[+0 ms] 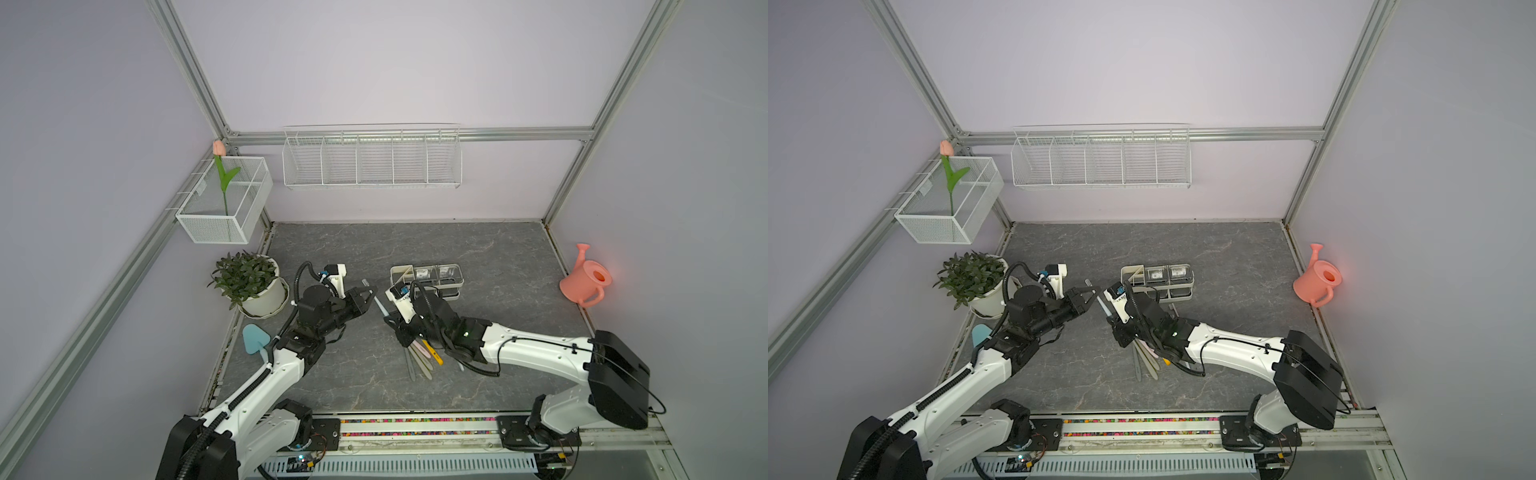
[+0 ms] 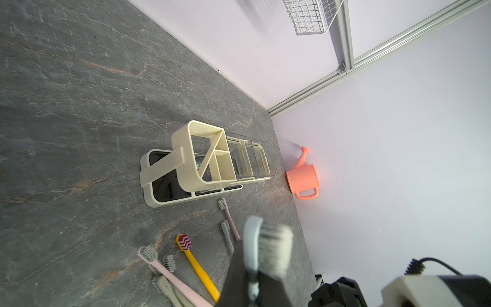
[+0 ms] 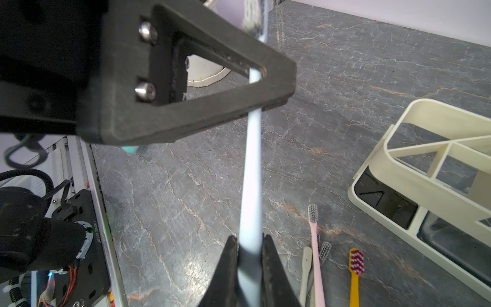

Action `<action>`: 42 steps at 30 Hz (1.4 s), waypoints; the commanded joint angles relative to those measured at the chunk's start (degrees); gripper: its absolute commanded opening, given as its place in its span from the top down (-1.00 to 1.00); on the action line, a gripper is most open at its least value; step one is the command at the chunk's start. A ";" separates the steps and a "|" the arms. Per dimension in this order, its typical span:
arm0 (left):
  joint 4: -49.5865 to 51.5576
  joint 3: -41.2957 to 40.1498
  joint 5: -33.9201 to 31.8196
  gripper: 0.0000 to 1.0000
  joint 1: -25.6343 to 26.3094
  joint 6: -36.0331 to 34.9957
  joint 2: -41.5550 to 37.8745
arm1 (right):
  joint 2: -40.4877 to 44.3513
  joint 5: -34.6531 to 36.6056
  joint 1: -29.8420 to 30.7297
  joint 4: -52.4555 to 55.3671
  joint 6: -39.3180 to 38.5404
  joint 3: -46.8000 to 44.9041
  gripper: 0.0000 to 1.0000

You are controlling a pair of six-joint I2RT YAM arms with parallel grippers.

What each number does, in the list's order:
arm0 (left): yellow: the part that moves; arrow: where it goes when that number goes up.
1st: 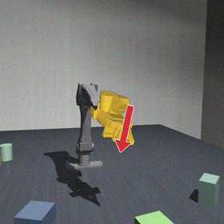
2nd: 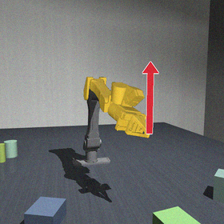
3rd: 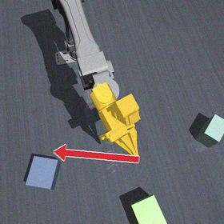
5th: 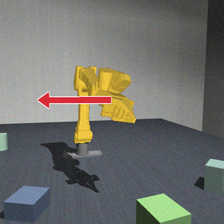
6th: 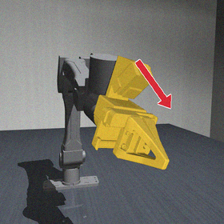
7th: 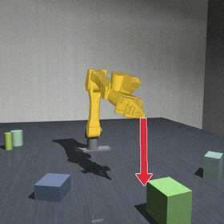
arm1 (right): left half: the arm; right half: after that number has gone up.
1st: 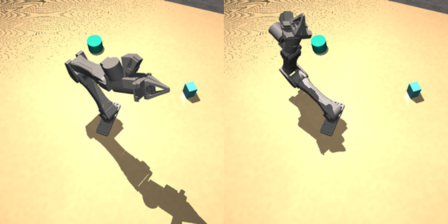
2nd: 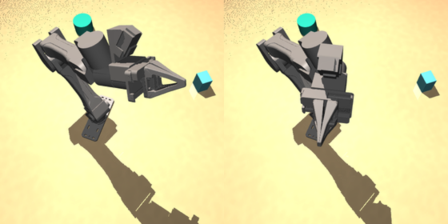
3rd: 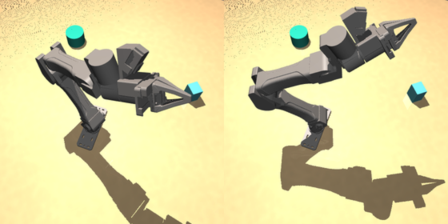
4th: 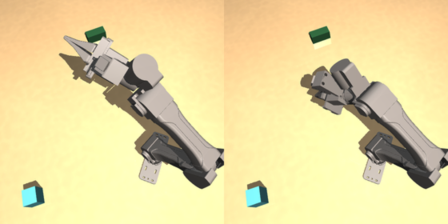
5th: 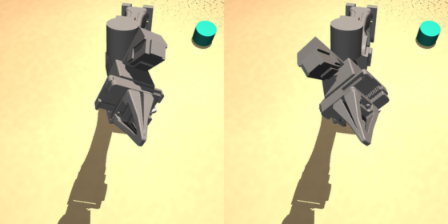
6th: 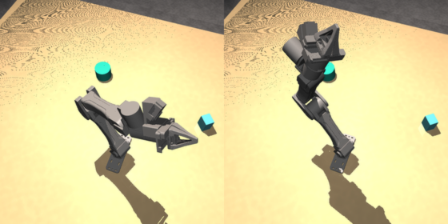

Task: Place the toothbrush into the toothbrush holder
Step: Pick up the toothbrush from the center of the board.

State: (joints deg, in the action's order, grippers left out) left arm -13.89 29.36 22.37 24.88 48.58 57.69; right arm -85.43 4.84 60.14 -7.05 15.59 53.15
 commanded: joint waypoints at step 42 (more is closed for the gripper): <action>14.85 24.51 -2.80 1.00 0.00 -25.04 7.93 | 36.11 15.31 -11.54 26.86 14.24 -19.71 -0.77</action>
State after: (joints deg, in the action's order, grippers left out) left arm -2.24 51.11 20.97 24.86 28.16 64.71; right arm -48.27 20.93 49.56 14.81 28.73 31.77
